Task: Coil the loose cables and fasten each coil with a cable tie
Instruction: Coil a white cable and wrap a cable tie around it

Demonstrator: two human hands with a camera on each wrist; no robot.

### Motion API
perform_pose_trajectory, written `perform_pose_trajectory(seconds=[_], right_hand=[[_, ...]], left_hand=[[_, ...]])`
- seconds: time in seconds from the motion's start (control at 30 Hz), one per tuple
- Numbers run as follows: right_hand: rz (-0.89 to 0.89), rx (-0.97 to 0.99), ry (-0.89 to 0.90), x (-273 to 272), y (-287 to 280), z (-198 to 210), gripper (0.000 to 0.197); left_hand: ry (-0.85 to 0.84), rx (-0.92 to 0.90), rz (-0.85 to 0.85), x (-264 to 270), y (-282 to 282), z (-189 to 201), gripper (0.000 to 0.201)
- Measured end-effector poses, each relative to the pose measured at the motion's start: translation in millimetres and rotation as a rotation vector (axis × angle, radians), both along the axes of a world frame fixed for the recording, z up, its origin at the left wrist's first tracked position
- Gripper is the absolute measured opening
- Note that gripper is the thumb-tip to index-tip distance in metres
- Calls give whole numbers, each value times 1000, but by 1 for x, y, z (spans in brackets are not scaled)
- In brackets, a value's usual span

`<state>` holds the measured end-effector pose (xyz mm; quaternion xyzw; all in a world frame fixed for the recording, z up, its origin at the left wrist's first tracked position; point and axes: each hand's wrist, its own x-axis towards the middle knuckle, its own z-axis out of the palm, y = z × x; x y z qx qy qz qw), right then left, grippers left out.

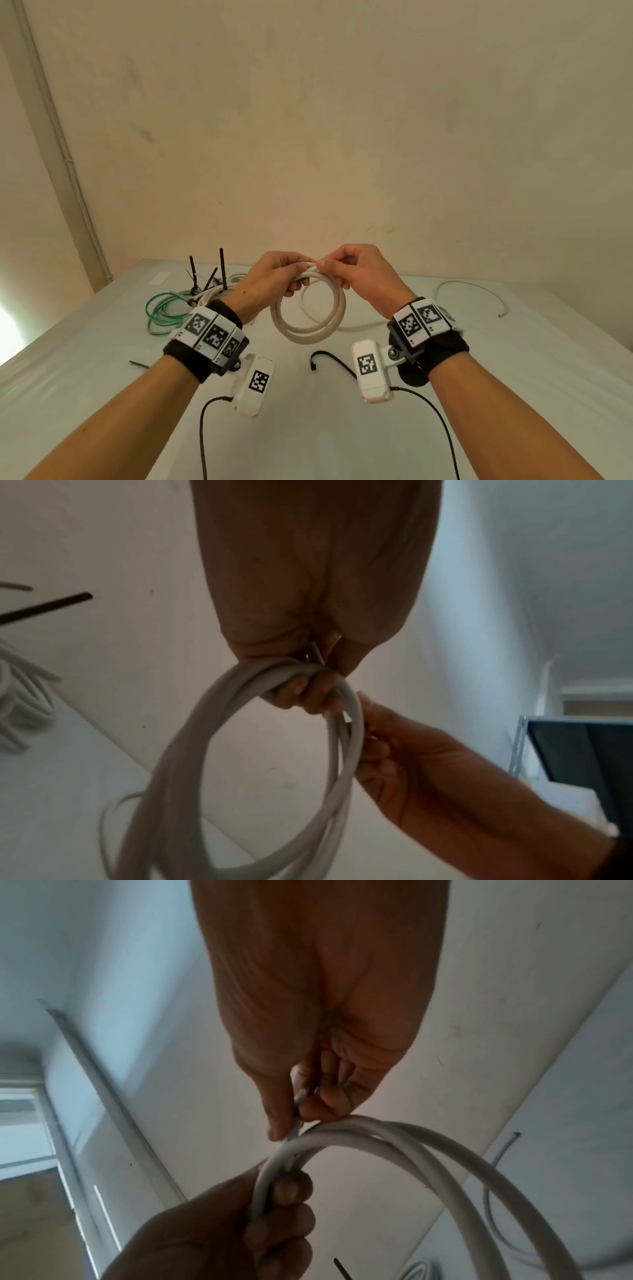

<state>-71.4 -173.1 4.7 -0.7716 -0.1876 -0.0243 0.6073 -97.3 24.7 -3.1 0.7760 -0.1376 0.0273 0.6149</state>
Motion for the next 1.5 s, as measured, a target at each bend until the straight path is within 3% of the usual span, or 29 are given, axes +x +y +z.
perform_pose_trajectory(seconds=[0.2,0.4,0.47,0.6,0.7,0.8,0.87,1.13,1.27,1.5], right_hand=[[-56,321,143,4,-6,-10,13],[-19,470,305,3,-6,-17,12],[6,370,313,3,-11,-19,14],[16,-220,120,-8,-9,-11,13],[105,-436,75,-16,8,-2,36],[-9,-800,-106,-12,15,-7,22],[-141,-948,-212,-13,16,-12,23],[-285,-1022,-285,-3,11,-14,39],[-367,-1030,-360,-4,6,-11,45],[-314,-780,-194,9,7,-11,44]], left_hand=[[51,-185,32,3,6,-6,29],[31,-191,64,5,9,-1,29],[17,-95,77,4,9,-1,29],[18,124,61,5,6,-1,29],[40,173,11,6,-1,4,29],[62,171,-56,2,-10,7,30],[42,160,-52,0,-15,7,31],[-151,247,108,2,-9,9,27],[-190,170,203,6,-3,14,25],[-178,13,286,4,6,9,25]])
